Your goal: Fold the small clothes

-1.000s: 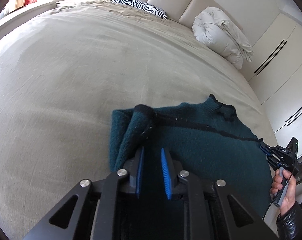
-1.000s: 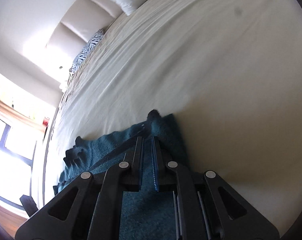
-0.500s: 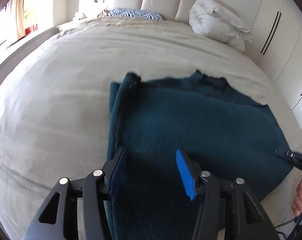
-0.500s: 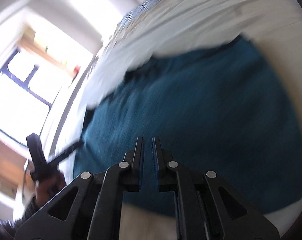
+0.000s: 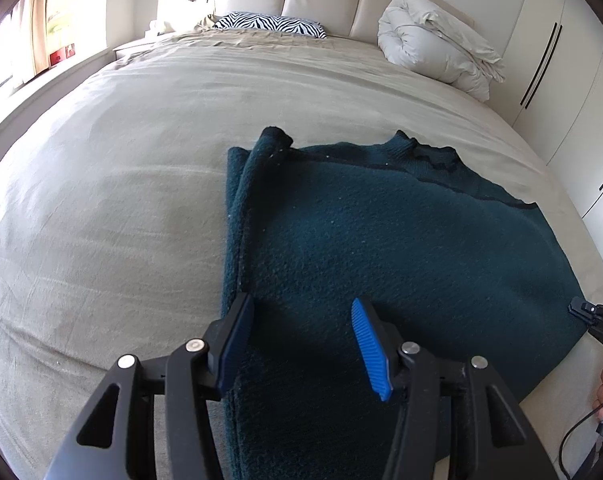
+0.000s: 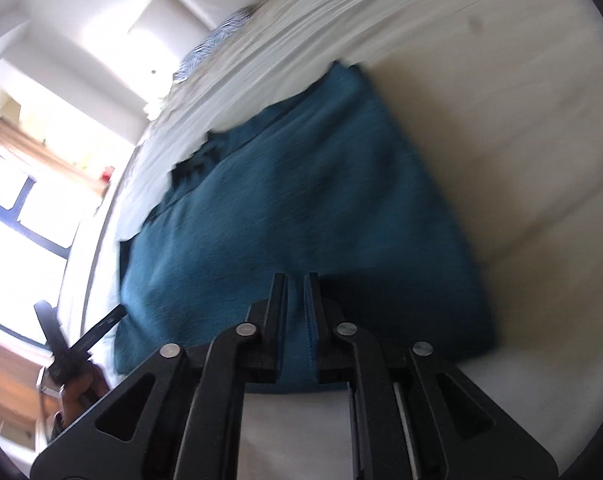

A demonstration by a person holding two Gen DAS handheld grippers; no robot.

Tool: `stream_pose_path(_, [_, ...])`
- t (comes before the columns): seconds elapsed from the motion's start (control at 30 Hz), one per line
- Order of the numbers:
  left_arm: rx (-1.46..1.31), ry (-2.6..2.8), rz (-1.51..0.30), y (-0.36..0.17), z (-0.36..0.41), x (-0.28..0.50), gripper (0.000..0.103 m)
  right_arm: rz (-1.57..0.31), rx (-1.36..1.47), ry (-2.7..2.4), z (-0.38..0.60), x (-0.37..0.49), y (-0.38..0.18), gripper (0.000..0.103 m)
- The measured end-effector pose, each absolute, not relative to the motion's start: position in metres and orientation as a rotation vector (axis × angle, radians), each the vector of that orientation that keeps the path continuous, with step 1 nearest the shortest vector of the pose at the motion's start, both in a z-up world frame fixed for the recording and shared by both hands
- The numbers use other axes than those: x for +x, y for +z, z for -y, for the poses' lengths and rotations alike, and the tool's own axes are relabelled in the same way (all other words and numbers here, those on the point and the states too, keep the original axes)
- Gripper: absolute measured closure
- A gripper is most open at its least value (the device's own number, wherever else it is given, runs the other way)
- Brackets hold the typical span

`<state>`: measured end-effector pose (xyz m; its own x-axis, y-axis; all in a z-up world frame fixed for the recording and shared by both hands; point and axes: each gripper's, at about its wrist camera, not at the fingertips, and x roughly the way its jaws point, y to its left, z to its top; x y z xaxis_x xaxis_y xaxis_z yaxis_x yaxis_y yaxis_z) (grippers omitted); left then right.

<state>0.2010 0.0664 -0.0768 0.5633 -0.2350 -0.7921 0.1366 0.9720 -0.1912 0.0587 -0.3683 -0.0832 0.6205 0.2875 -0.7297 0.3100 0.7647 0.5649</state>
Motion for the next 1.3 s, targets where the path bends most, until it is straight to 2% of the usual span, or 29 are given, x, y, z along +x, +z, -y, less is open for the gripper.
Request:
stream_pose_path(0.1, [-0.165,-0.233,-0.956,-0.074,-0.076,0.198,0.049,-0.896,0.709,-0.017,0.365,0.052,-0.071,0.081])
stream_pose_path(0.17, [-0.209,-0.231,-0.952,-0.069,-0.084,0.193,0.047,-0.882,0.681,-0.007,0.352,0.055,-0.060,0.062])
stream_pose_path(0.23, [-0.248,-0.199,-0.939,-0.064,-0.097,0.186,0.042,-0.857,0.659,0.021,0.337,0.058,-0.049,0.048])
stream_pose_path(0.3, [-0.328,-0.191,-0.926,-0.061,-0.115,0.179,0.038,-0.843,0.639,0.061,0.320,0.064,-0.038,0.048])
stream_pose_path(0.67, [-0.701,-0.382,-1.046,-0.088,-0.153,0.182,0.038,-0.895,0.706,0.309,0.246,0.108,-0.036,0.048])
stream_pose_path(1.13, [-0.855,-0.533,-1.202,-0.106,-0.149,0.218,0.037,-0.977,0.785,0.472,0.189,0.164,-0.051,0.048])
stream_pose_path(1.3, [-0.930,-0.573,-1.226,-0.115,-0.151,0.218,0.049,-1.021,0.802,0.514,0.167,0.182,-0.061,0.048])
